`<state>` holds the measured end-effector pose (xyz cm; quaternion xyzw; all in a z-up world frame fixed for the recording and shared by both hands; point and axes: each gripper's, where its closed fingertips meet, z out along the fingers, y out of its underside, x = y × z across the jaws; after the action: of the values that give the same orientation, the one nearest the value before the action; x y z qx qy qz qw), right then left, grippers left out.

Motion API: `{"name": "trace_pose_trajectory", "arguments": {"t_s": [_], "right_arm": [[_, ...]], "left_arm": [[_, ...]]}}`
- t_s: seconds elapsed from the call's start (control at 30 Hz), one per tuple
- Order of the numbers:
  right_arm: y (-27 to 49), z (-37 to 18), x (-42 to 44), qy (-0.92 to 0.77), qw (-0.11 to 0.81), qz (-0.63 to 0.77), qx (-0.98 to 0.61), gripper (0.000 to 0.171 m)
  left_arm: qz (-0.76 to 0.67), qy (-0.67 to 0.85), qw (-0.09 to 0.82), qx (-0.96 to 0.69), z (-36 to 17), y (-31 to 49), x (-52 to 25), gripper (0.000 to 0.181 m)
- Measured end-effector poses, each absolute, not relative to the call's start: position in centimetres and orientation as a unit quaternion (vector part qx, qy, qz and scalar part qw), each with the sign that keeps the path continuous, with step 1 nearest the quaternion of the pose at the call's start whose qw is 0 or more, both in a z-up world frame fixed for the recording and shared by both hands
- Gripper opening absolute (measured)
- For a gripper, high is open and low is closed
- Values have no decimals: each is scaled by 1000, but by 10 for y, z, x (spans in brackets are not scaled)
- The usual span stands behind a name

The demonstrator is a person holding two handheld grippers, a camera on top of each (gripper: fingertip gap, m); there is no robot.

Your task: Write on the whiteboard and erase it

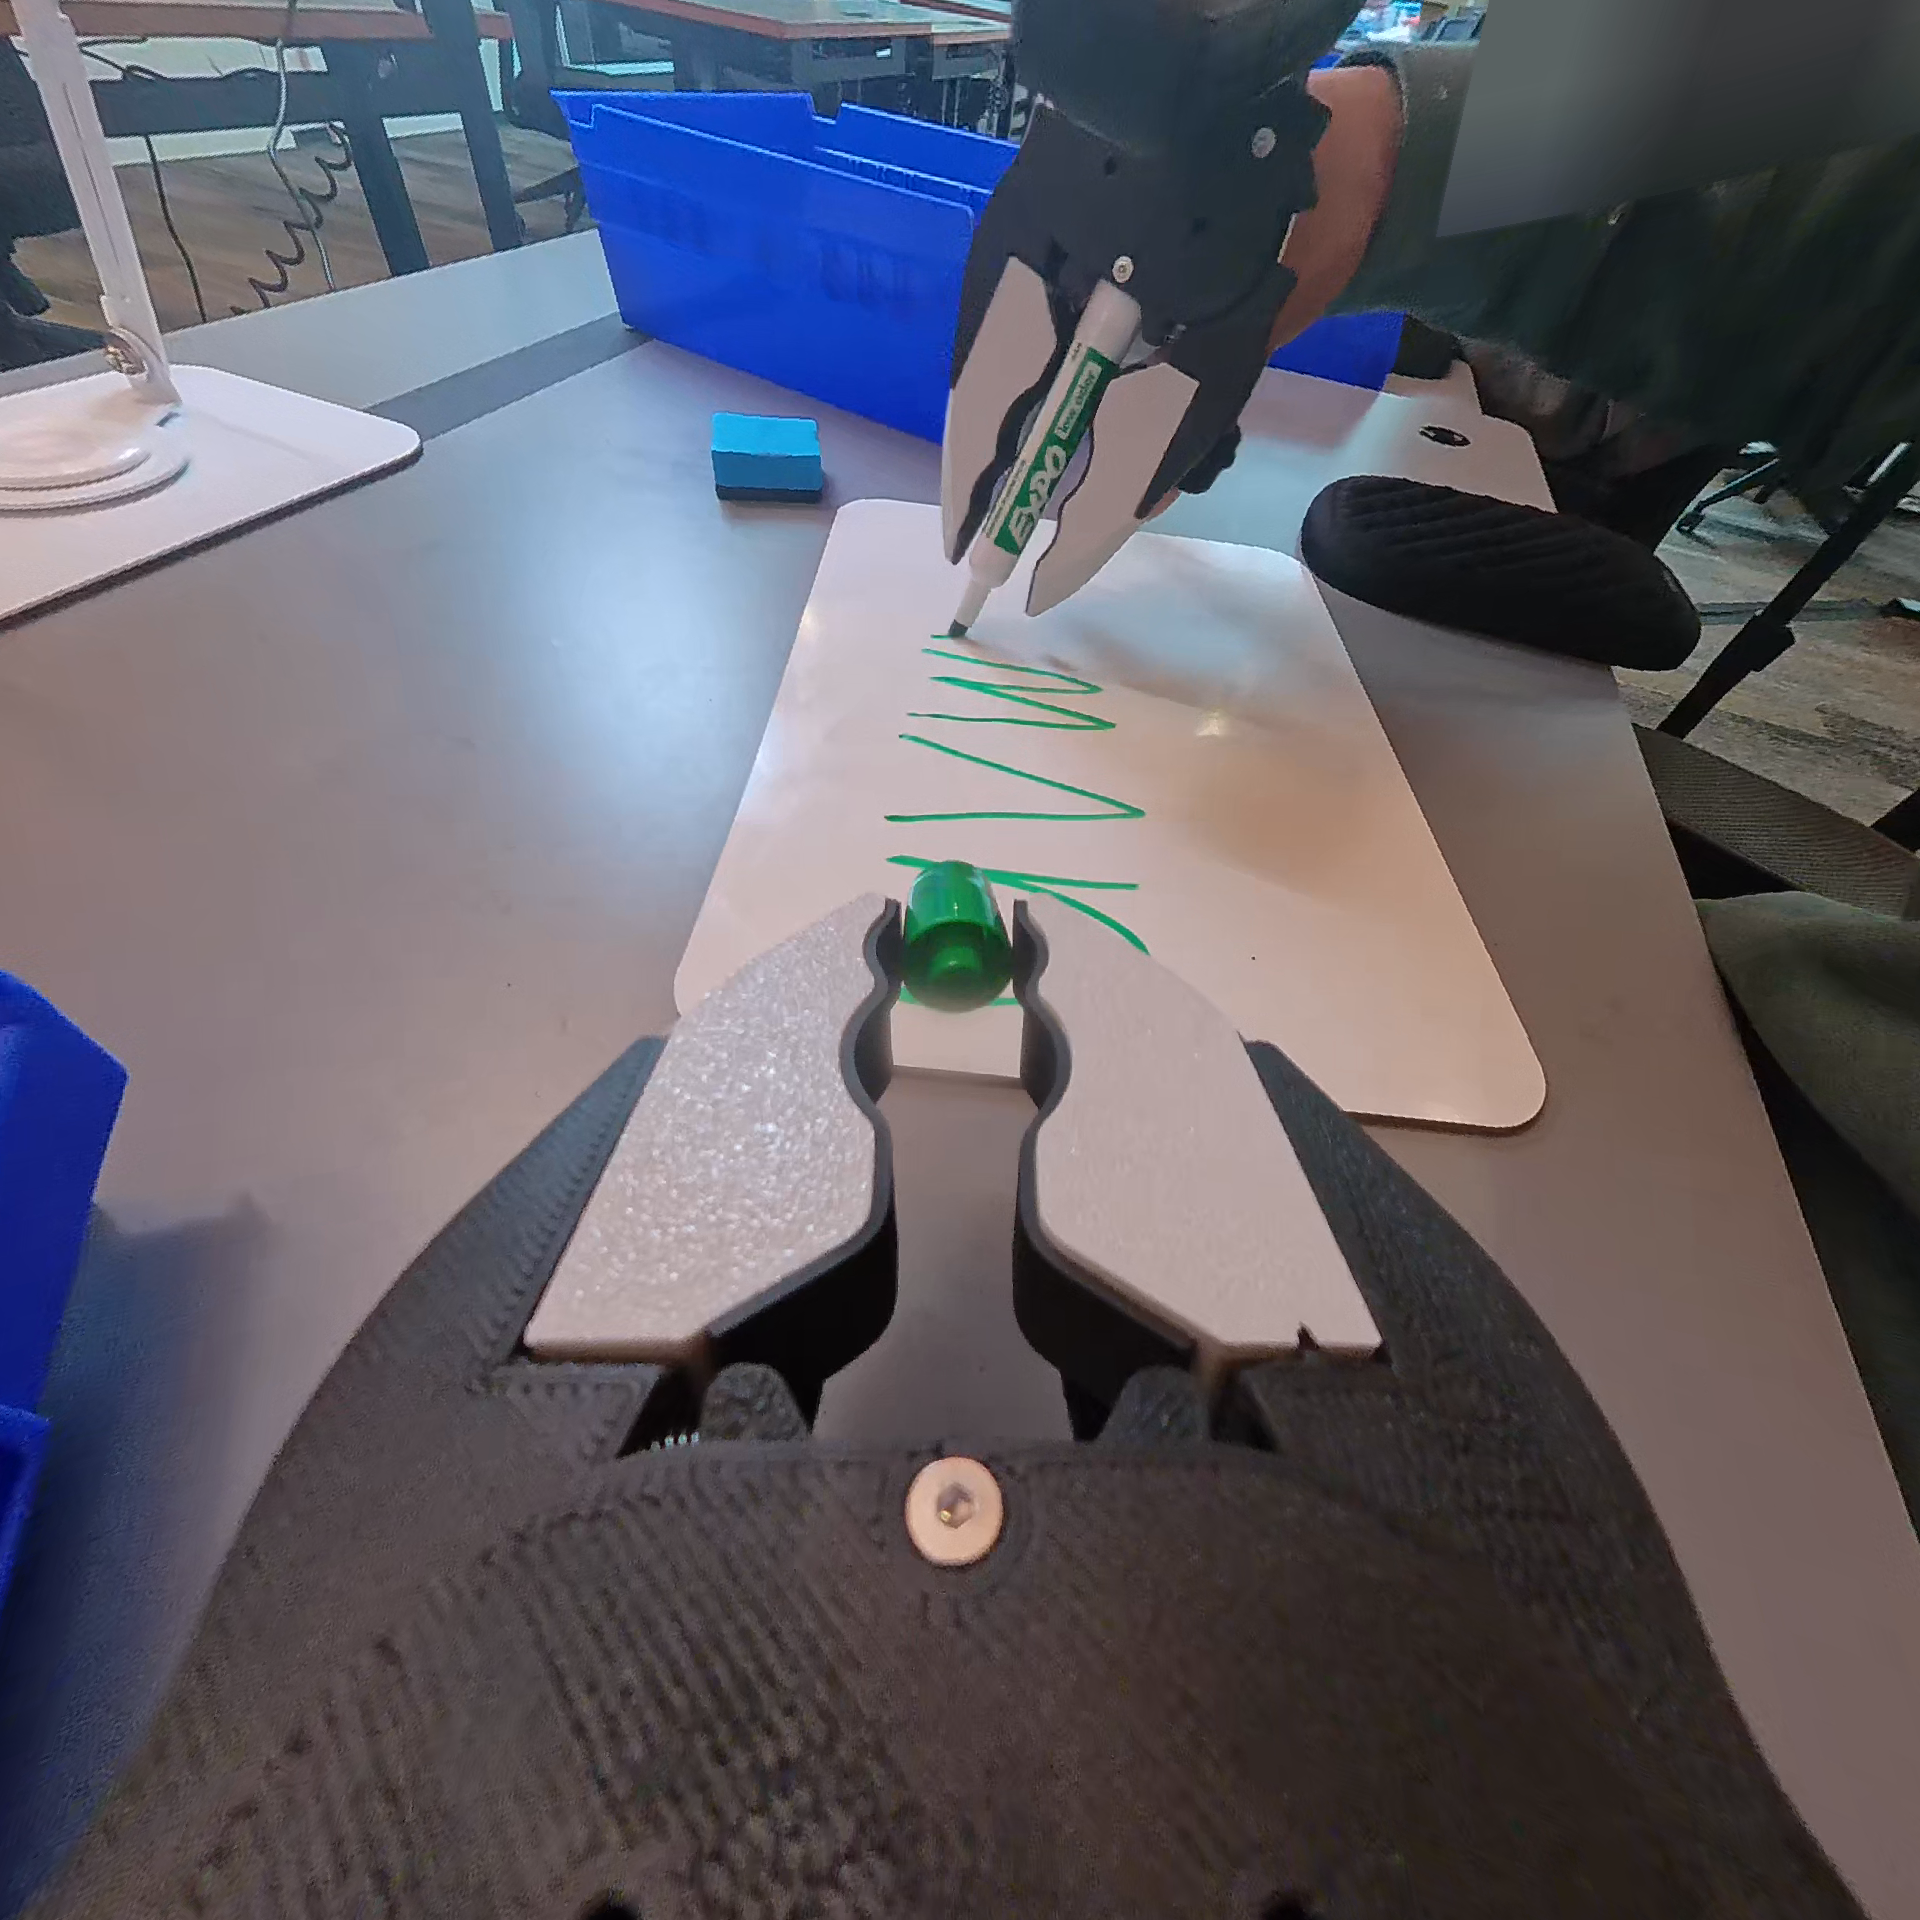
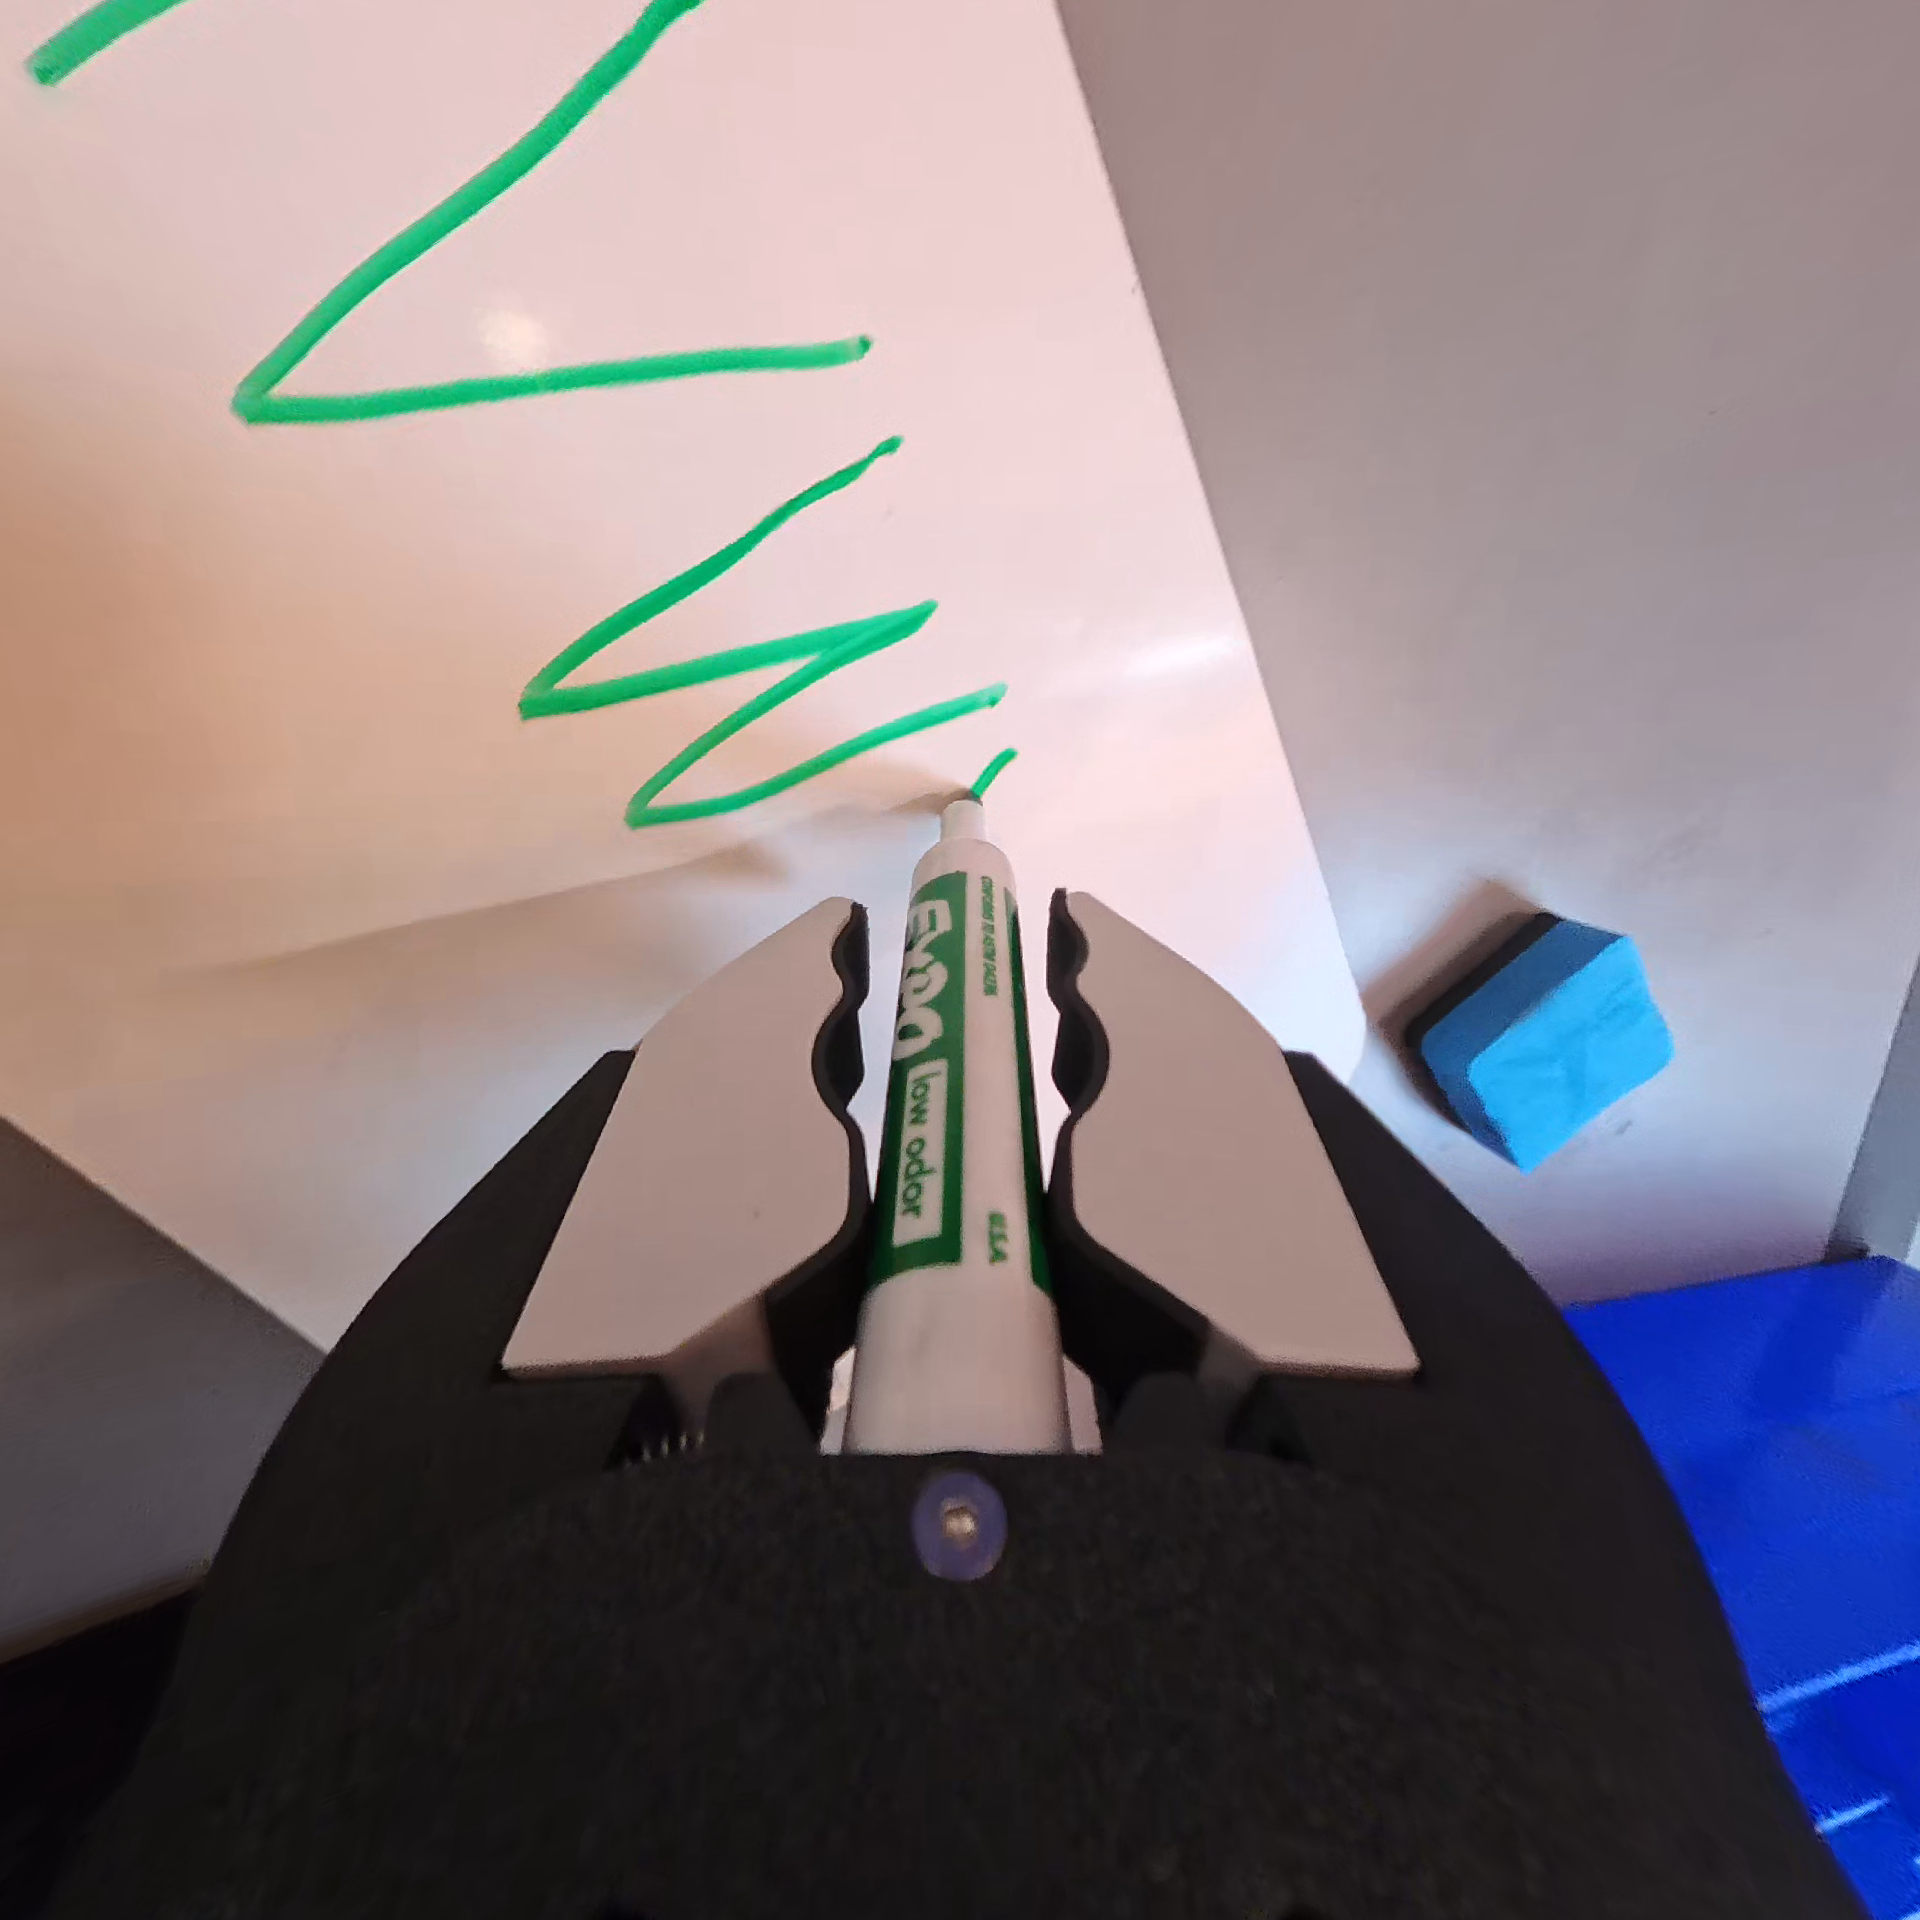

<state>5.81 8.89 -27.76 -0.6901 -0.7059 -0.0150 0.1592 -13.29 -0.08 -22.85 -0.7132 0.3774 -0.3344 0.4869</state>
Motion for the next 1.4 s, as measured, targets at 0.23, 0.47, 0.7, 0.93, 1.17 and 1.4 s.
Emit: {"name": "trace_pose_trajectory", "arguments": {"t_s": [0.23,0.47,0.7,0.93,1.17,1.4], "right_arm": [[57,-276,94,-711,122,-31,-691,34],[52,-273,97,-712,125,-33,-690,34],[98,-270,88,-687,166,-33,-706,34],[109,-276,87,-691,154,-45,-705,34],[68,-277,76,-715,124,-12,-688,34],[46,-272,70,-728,129,-1,-674,34]], "left_arm": [[-336,376,486,-714,-229,0,-133,20],[-334,377,486,-715,-229,-1,-133,20],[-335,375,486,-715,-229,0,-133,20],[-339,374,484,-715,-229,-1,-133,20],[-338,375,484,-715,-228,-1,-133,20],[-334,378,485,-714,-229,-1,-132,20]]}}
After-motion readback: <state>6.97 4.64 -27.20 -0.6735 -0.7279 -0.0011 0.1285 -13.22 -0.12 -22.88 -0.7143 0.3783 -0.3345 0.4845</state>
